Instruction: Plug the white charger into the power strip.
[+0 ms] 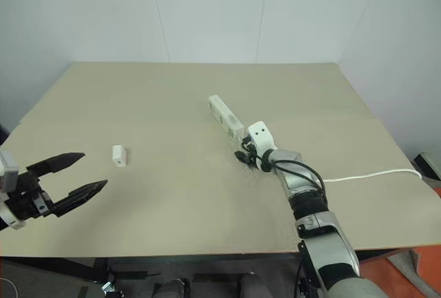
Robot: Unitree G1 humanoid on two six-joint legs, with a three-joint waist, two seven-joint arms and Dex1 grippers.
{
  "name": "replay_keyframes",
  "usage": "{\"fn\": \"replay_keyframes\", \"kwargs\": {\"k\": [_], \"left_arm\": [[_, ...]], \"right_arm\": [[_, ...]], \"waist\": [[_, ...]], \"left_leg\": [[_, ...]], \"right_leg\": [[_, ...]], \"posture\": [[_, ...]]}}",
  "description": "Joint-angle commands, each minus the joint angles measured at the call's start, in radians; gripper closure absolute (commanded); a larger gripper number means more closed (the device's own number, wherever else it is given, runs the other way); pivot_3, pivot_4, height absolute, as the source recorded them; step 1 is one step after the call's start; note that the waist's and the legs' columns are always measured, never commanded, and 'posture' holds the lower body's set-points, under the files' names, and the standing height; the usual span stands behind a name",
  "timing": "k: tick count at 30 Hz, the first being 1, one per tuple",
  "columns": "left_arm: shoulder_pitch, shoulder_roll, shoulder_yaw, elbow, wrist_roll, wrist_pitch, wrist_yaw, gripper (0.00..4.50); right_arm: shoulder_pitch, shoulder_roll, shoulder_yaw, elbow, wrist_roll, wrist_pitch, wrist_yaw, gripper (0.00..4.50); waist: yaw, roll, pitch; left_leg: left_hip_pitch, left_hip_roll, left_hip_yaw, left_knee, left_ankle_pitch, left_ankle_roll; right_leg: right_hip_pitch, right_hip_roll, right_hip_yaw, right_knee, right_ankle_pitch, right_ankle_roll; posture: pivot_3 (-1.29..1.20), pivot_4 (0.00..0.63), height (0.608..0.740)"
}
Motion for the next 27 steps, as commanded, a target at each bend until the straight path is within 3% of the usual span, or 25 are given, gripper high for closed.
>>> {"fn": "replay_keyframes", "kwargs": {"k": [1,5,9,13,17,25,27], "left_arm": [[0.002,-0.002,0.013,-0.032,-0.011,-0.009,0.01,0.0],[0.006,-0.005,0.01,-0.036,-0.011,-0.006,0.015,0.0],[0.0,-0.006,-0.004,-0.037,-0.009,-0.007,0.021,0.0],[-0.002,-0.005,-0.01,-0.038,-0.01,-0.008,0.025,0.0],[-0.005,-0.003,-0.017,-0.032,-0.007,-0.01,0.023,0.0],[-0.023,0.003,-0.041,-0.022,-0.002,-0.013,0.018,0.0],[-0.025,0.005,-0.043,-0.021,-0.002,-0.014,0.018,0.0]], "right_arm": [[-0.013,0.006,0.007,0.006,-0.008,-0.042,0.018,3.2],[0.005,-0.008,0.021,-0.031,-0.014,-0.067,0.064,4.48],[0.053,-0.043,0.056,-0.086,-0.044,-0.22,0.118,4.48],[0.132,-0.088,0.079,-0.14,-0.085,-0.625,0.146,4.48],[0.199,-0.152,0.11,-0.121,-0.058,-1.024,0.285,4.48],[0.168,-0.229,0.167,0.09,-0.118,-1.352,0.402,4.48],[0.148,-0.25,0.188,0.141,-0.167,-1.375,0.402,3.78]], "waist": [[-0.001,0.0,0.0],[-0.001,0.0,0.0],[0.0,0.0,0.0],[0.0,0.0,0.0],[-0.005,0.0,0.0],[-0.012,0.0,0.0],[-0.012,0.0,0.0]], "left_leg": [[0.0,0.0,0.0,0.0,0.0,0.0],[0.0,0.0,0.0,0.0,0.0,0.0],[0.0,0.0,0.0,0.0,0.0,0.0],[-0.001,0.0,0.0,0.0,0.0,0.0],[0.0,0.0,0.0,0.0,0.0,0.0],[0.004,0.0,0.001,0.0,0.0,0.0],[0.004,0.0,0.001,0.0,0.0,0.0]], "right_leg": [[0.0,0.0,0.0,0.0,0.0,0.0],[0.0,0.0,0.0,0.0,0.0,0.0],[0.0,0.0,0.0,0.0,0.0,0.0],[-0.001,0.0,0.0,0.0,0.0,0.0],[0.0,0.0,0.0,0.0,0.0,0.001],[0.004,0.0,0.001,0.0,0.0,0.0],[0.003,0.0,0.001,0.0,0.0,0.0]], "posture": [[0.0,0.15,0.74],[0.0,0.15,0.74],[0.0,0.15,0.74],[0.0,0.15,0.74],[0.0,0.15,0.74],[0.0,0.15,0.74],[0.0,0.15,0.74]]}}
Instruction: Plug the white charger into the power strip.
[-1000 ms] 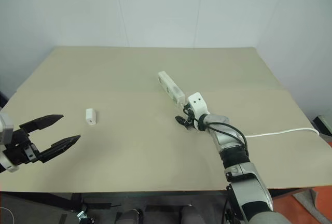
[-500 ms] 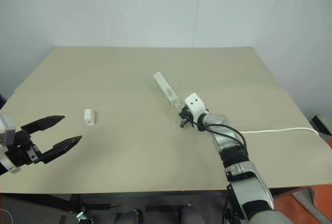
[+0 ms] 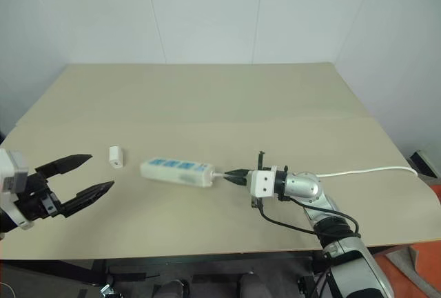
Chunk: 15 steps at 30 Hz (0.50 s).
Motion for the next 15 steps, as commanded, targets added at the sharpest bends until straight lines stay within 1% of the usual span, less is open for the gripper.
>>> {"fn": "replay_keyframes", "kwargs": {"k": [1,3,4,6,7,8,9,10,11,13,15], "left_arm": [[-0.013,0.014,0.008,-0.013,-0.002,-0.015,-0.004,0.0],[-0.015,0.015,0.007,-0.013,-0.002,-0.015,-0.004,0.0],[-0.015,0.015,0.007,-0.013,-0.002,-0.015,-0.005,0.0],[-0.013,0.014,0.009,-0.015,-0.002,-0.014,-0.006,0.0],[-0.012,0.014,0.009,-0.016,-0.002,-0.013,-0.006,0.0],[-0.01,0.014,0.011,-0.018,-0.003,-0.012,-0.007,0.0],[-0.009,0.014,0.011,-0.019,-0.002,-0.011,-0.007,0.0],[-0.007,0.014,0.012,-0.02,-0.003,-0.01,-0.007,0.0],[-0.006,0.014,0.012,-0.021,-0.003,-0.01,-0.008,0.0],[-0.006,0.015,0.012,-0.021,-0.004,-0.009,-0.01,0.0],[-0.009,0.017,0.007,-0.018,-0.003,-0.01,-0.011,0.0]], "right_arm": [[-0.055,-0.04,0.016,0.07,-0.097,-0.078,-0.034,3.57],[-0.078,-0.05,0.026,0.118,-0.176,-0.09,-0.098,2.81],[-0.091,-0.058,0.03,0.141,-0.233,-0.103,-0.155,2.45],[-0.111,-0.069,0.037,0.177,-0.296,-0.111,-0.225,1.75],[-0.119,-0.073,0.036,0.194,-0.304,-0.115,-0.247,1.37],[-0.122,-0.07,0.028,0.21,-0.271,-0.109,-0.233,1.03],[-0.12,-0.062,0.014,0.216,-0.209,-0.093,-0.196,0.68],[-0.111,-0.051,-0.002,0.206,-0.116,-0.06,-0.126,0.37],[-0.088,-0.043,-0.022,0.157,0.016,0.036,-0.011,0.02],[-0.033,-0.055,-0.046,0.017,0.263,0.273,0.245,0.02],[0.003,-0.066,-0.066,-0.089,0.396,0.462,0.377,0.02]], "waist": [[0.001,0.0,0.0],[0.001,0.0,0.0],[-0.001,0.0,0.0],[-0.001,-0.001,0.0],[-0.001,-0.001,-0.001],[-0.001,-0.002,-0.001],[-0.001,-0.002,-0.001],[-0.001,-0.003,-0.002],[0.001,-0.003,-0.002],[0.012,-0.003,-0.002],[0.017,-0.002,-0.001]], "left_leg": [[0.0,0.0,0.0,0.0,0.0,0.0],[0.0,0.0,0.0,0.0,0.0,0.0],[0.0,0.0,0.0,0.0,0.0,0.0],[0.001,0.0,0.0,0.0,0.0,0.0],[0.002,0.0,0.0,0.0,0.0,0.0],[0.004,0.0,0.0,0.0,0.0,0.0],[0.005,0.0,0.0,0.0,0.0,0.0],[0.006,0.0,0.0,0.0,0.0,0.0],[0.008,0.0,0.0,0.0,0.0,0.0],[0.012,0.0,-0.001,0.0,0.0,0.0],[0.011,0.0,-0.001,0.0,0.0,0.0]], "right_leg": [[0.0,0.0,0.0,0.0,0.0,0.0],[0.0,0.0,0.0,0.0,0.0,0.0],[0.0,0.0,0.0,0.0,0.0,0.0],[0.001,0.0,0.0,0.0,0.0,0.0],[0.001,0.0,0.0,0.0,0.0,0.0],[0.003,0.0,0.0,0.0,0.0,0.0],[0.004,0.0,0.0,0.0,0.0,-0.001],[0.006,0.0,0.0,0.0,0.0,-0.001],[0.01,0.0,0.0,-0.001,-0.001,-0.001],[0.015,-0.001,-0.001,-0.003,-0.003,-0.005],[0.015,-0.002,-0.001,-0.003,-0.002,-0.002]], "posture": [[0.0,0.15,0.74],[0.0,0.15,0.74],[0.0,0.15,0.74],[0.0,0.15,0.74],[0.0,0.15,0.74],[0.0,0.15,0.74],[0.0,0.15,0.74],[0.0,0.15,0.74],[0.0,0.15,0.74],[0.0,0.15,0.74],[0.0,0.15,0.74]]}}
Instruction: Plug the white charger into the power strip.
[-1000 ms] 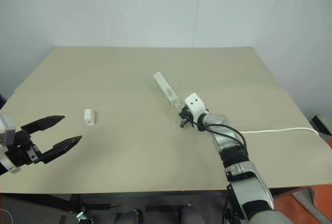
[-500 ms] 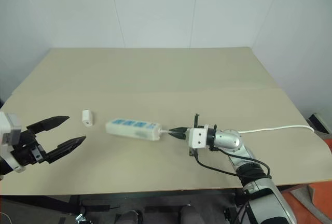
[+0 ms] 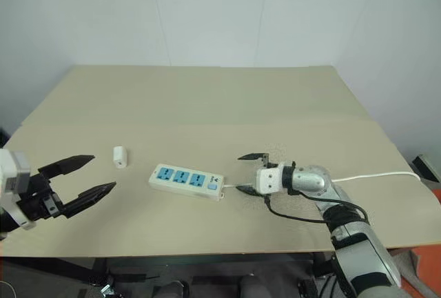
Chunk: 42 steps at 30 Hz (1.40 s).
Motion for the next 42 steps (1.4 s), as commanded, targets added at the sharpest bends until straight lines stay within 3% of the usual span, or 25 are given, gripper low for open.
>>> {"fn": "replay_keyframes", "kwargs": {"k": [1,7,16,41,42], "left_arm": [[-0.01,0.017,0.009,-0.017,-0.003,-0.01,-0.004,0.0],[-0.026,0.023,-0.008,-0.01,-0.004,-0.009,-0.006,0.0],[-0.033,0.027,-0.009,-0.016,-0.009,-0.001,-0.005,0.0],[-0.018,0.027,0.009,-0.012,-0.002,-0.006,-0.015,0.0],[-0.017,0.028,0.01,-0.011,-0.002,-0.006,-0.016,0.0]], "right_arm": [[0.041,-0.025,-0.05,-0.19,0.257,0.309,0.236,0.02],[0.102,0.088,-0.071,-0.304,0.268,0.45,0.135,0.02],[0.063,0.255,-0.069,-0.196,0.159,0.409,0.007,0.02],[0.014,0.394,-0.028,0.011,0.019,0.33,0.024,0.02],[0.013,0.392,-0.024,0.02,0.008,0.323,0.026,0.38]], "waist": [[0.001,0.0,0.0],[-0.002,0.001,0.0],[-0.001,0.001,0.001],[-0.018,0.001,0.0],[-0.022,0.001,0.0]], "left_leg": [[0.0,0.0,0.0,0.0,0.0,0.0],[0.001,0.001,0.0,0.0,0.0,0.0],[-0.003,0.001,0.0,-0.001,0.0,0.0],[-0.001,0.002,0.0,-0.002,0.0,0.0],[-0.001,0.002,0.0,-0.002,0.0,0.0]], "right_leg": [[0.0,0.0,0.0,0.0,0.001,0.001],[-0.001,0.001,0.0,0.002,-0.003,-0.004],[-0.006,0.001,0.0,0.002,0.0,0.001],[-0.006,0.003,0.0,0.003,0.0,0.0],[-0.006,0.003,0.0,0.003,0.0,0.0]], "posture": [[0.0,0.15,0.74],[0.0,0.15,0.74],[0.0,0.15,0.74],[0.0,0.15,0.74],[0.0,0.15,0.74]]}}
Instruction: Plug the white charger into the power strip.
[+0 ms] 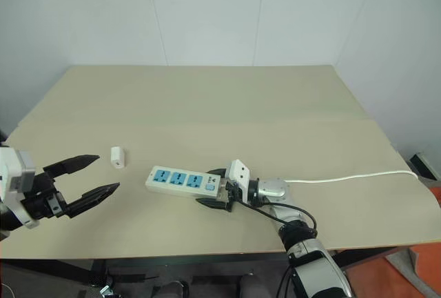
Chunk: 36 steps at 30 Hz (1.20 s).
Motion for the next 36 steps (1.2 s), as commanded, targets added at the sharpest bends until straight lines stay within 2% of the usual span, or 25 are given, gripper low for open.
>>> {"fn": "replay_keyframes", "kwargs": {"k": [1,3,11,18,23,28,30,32,36], "left_arm": [[0.004,0.016,0.035,-0.012,-0.001,-0.009,-0.005,0.0],[0.007,0.017,0.037,-0.012,0.001,-0.009,-0.006,0.0],[-0.007,0.027,0.03,0.001,0.004,-0.011,-0.017,0.0],[-0.087,0.118,-0.015,0.113,0.047,-0.008,-0.058,0.0],[-0.205,0.215,-0.121,0.247,0.122,0.011,-0.065,0.0],[-0.431,0.348,-0.328,0.461,0.257,0.006,-0.104,0.0],[-0.546,0.381,-0.423,0.564,0.343,-0.118,-0.183,0.0],[-0.683,0.397,-0.52,0.712,0.449,-0.349,-0.317,0.0],[-1.075,0.377,-0.744,1.104,0.701,-0.775,-0.541,0.0]], "right_arm": [[-0.005,0.013,0.03,0.036,-0.039,-0.027,0.012,0.55],[-0.007,0.012,0.025,0.043,-0.037,-0.031,0.025,1.09],[-0.056,-0.014,-0.005,0.091,-0.027,-0.071,0.046,1.09],[-0.121,-0.082,-0.049,0.155,0.011,-0.123,0.185,1.09],[-0.155,-0.088,-0.045,0.234,0.001,-0.159,0.244,1.09],[-0.171,-0.066,-0.046,0.292,-0.017,-0.191,0.241,1.09],[-0.177,-0.055,-0.048,0.302,-0.016,-0.195,0.242,1.09],[-0.184,-0.046,-0.049,0.313,-0.019,-0.198,0.242,1.09],[-0.191,-0.039,-0.05,0.325,-0.026,-0.204,0.244,1.09]], "waist": [[-0.008,0.0,0.0],[-0.012,0.0,0.0],[-0.012,0.0,0.0],[-0.005,0.001,0.001],[-0.009,0.001,0.001],[-0.009,0.001,0.001],[-0.01,0.001,0.001],[-0.012,0.001,0.001],[-0.011,0.0,0.001]], "left_leg": [[0.0,0.0,0.0,0.0,0.0,0.0],[0.0,0.0,0.0,0.0,0.0,0.0],[0.001,0.0,0.0,0.0,0.0,0.0],[-0.001,-0.001,-0.001,0.0,0.0,0.0],[-0.001,-0.001,0.0,0.0,0.0,0.0],[-0.002,-0.001,-0.001,0.0,0.0,0.0],[-0.002,-0.001,-0.001,-0.001,0.0,0.0],[-0.002,-0.001,-0.001,-0.001,0.0,0.0],[-0.008,0.0,-0.001,0.0,0.0,0.0]], "right_leg": [[0.0,0.0,0.0,0.0,0.0,0.0],[0.0,0.0,0.0,0.0,0.0,0.0],[0.001,0.0,0.0,0.0,0.0,-0.001],[0.0,0.0,-0.001,-0.001,0.0,0.0],[0.0,-0.001,0.0,-0.001,0.0,0.0],[-0.001,0.0,-0.001,0.0,0.0,0.001],[-0.001,0.0,0.0,0.0,0.0,0.001],[-0.002,0.0,0.0,0.0,0.0,0.001],[-0.009,0.003,0.0,0.002,0.001,0.0]], "posture": [[0.0,0.15,0.74],[0.0,0.15,0.74],[0.0,0.15,0.74],[0.0,0.15,0.74],[0.0,0.15,0.74],[0.0,0.15,0.74],[0.0,0.15,0.74],[0.0,0.15,0.74],[0.0,0.15,0.74]]}}
